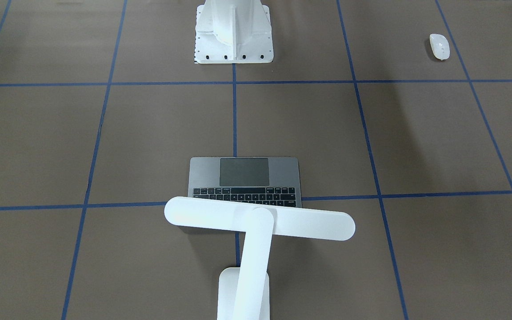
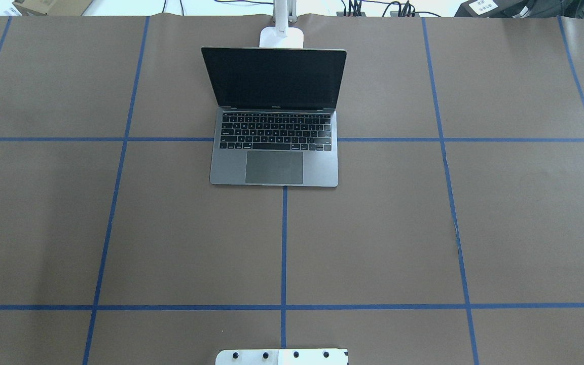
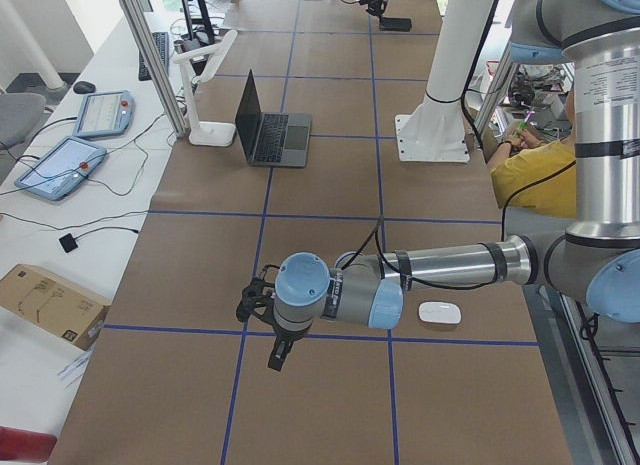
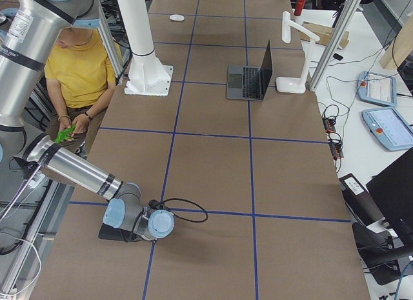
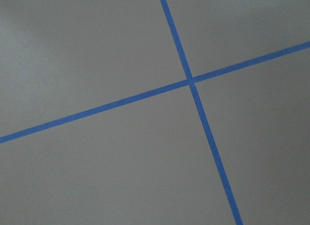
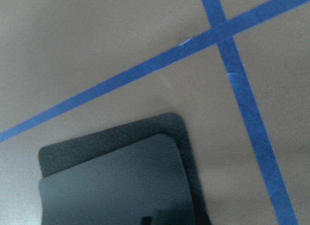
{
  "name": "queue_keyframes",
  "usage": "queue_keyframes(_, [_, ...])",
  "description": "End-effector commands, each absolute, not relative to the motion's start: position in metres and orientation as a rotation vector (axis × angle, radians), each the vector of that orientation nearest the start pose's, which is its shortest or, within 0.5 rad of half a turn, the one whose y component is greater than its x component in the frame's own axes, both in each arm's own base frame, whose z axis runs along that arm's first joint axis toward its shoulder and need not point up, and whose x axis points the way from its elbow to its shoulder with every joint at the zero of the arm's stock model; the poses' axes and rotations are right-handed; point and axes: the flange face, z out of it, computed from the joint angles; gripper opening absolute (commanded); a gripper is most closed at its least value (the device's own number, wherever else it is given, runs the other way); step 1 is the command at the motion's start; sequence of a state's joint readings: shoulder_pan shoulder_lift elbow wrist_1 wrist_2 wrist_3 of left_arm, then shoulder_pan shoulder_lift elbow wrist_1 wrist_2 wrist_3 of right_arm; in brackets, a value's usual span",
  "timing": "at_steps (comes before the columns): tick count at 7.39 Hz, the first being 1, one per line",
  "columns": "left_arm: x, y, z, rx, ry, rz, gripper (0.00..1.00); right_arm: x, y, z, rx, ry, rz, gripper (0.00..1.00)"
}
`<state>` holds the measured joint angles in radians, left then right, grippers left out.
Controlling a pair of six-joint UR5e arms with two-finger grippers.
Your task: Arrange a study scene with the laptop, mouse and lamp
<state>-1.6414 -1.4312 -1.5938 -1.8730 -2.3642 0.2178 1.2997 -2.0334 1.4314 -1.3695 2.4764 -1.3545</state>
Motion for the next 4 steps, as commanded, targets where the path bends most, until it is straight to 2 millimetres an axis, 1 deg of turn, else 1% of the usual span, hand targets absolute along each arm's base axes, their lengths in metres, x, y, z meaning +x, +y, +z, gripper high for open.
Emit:
queue_keyframes(1, [-0.0932,-0.4358,0.6792,0.288,0.760,0.213,1.00,-0.0006,-0.2094,0.8593,0.158,-1.033,-1.308,0.00])
queue_keyframes(4, [-0.0922,-0.4275,0.6822,0.290,0.766,0.212,1.00,0.0011,-0.2127,0.8539,0.183,-1.018,-1.314,0.00])
